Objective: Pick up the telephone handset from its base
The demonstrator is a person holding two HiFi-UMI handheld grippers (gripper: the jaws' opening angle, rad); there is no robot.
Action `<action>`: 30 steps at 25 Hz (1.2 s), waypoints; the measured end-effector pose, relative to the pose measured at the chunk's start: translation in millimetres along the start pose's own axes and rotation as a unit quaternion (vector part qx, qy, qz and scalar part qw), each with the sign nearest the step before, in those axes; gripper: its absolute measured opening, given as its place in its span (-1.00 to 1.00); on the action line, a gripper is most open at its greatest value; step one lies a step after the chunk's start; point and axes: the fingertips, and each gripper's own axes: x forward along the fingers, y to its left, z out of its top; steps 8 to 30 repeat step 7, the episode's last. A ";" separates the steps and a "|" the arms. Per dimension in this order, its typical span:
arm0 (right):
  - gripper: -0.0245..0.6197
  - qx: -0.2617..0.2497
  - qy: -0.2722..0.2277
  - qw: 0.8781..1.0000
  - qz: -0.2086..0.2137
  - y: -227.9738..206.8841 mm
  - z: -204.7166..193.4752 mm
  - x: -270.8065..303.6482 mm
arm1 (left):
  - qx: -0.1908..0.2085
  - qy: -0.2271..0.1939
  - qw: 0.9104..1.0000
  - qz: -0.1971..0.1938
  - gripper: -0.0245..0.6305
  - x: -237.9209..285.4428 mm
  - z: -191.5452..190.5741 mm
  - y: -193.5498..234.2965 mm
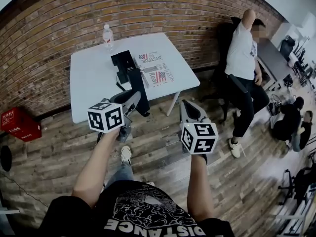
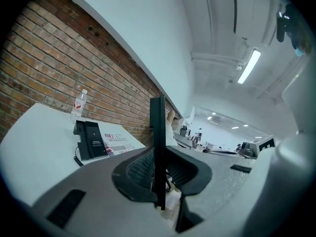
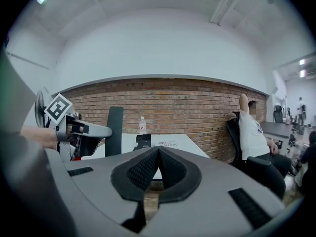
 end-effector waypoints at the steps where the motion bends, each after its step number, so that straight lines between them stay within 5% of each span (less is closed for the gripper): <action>1: -0.92 0.000 0.000 1.000 -0.001 0.2 -0.1 -1.2 | 0.001 0.000 1.000 0.000 -0.71 -0.8 -0.1 -0.6; 30: -0.92 -0.005 0.003 1.000 0.001 4.6 1.3 0.3 | -0.002 0.002 1.000 0.000 -0.71 -2.7 0.9 1.4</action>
